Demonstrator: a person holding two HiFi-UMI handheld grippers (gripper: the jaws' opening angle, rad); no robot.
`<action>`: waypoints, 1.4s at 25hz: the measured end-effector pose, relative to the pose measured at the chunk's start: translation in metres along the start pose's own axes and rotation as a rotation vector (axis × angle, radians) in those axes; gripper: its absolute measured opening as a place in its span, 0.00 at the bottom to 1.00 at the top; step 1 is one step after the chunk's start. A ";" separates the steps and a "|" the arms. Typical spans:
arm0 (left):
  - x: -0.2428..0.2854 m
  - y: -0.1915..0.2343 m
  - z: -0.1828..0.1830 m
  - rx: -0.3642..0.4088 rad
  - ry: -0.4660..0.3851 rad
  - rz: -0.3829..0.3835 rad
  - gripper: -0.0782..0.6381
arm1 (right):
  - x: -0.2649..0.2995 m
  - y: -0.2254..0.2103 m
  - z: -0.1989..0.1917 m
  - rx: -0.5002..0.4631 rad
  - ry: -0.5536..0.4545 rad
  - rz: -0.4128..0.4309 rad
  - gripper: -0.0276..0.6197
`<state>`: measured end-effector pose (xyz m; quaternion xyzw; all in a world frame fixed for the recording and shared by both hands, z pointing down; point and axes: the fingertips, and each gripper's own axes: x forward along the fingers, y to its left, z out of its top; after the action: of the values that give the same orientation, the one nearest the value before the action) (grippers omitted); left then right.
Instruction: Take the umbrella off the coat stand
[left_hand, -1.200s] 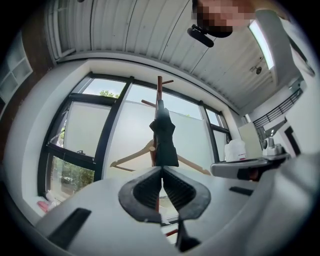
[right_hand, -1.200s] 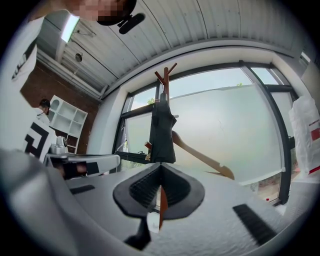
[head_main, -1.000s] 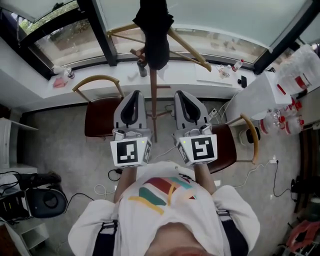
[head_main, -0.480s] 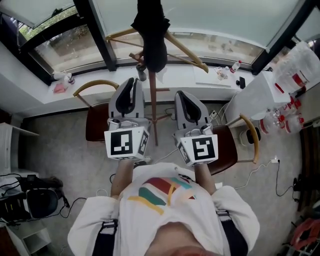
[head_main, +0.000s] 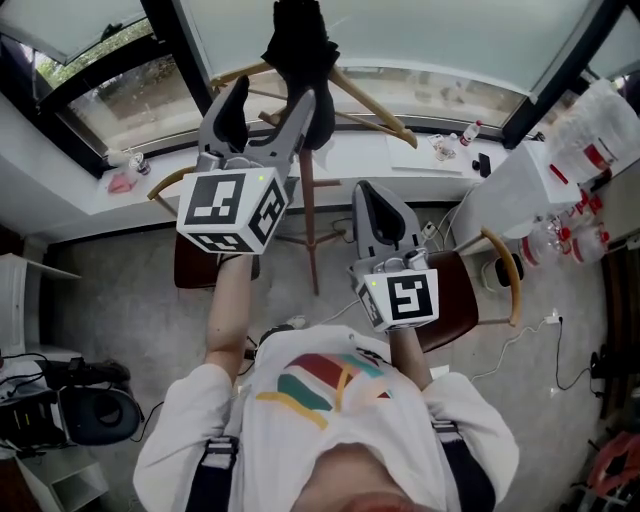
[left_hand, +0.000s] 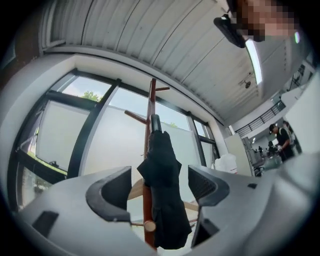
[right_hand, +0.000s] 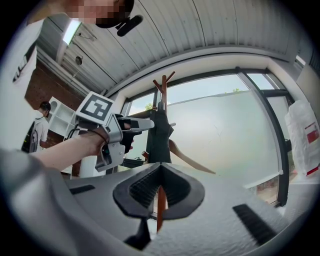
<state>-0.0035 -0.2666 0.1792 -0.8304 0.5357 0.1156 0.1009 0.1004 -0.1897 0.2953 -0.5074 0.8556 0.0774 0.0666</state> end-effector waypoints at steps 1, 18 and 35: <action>0.006 0.001 -0.004 -0.035 0.026 -0.015 0.57 | 0.000 0.000 0.000 -0.001 -0.001 -0.002 0.04; 0.051 -0.008 -0.062 -0.061 0.267 -0.174 0.58 | 0.011 -0.007 -0.016 -0.004 0.016 -0.038 0.04; 0.057 -0.008 -0.070 -0.057 0.315 -0.213 0.45 | 0.011 -0.012 -0.026 0.004 0.027 -0.051 0.04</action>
<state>0.0328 -0.3334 0.2294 -0.8926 0.4507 -0.0122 0.0039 0.1043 -0.2100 0.3174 -0.5297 0.8435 0.0669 0.0581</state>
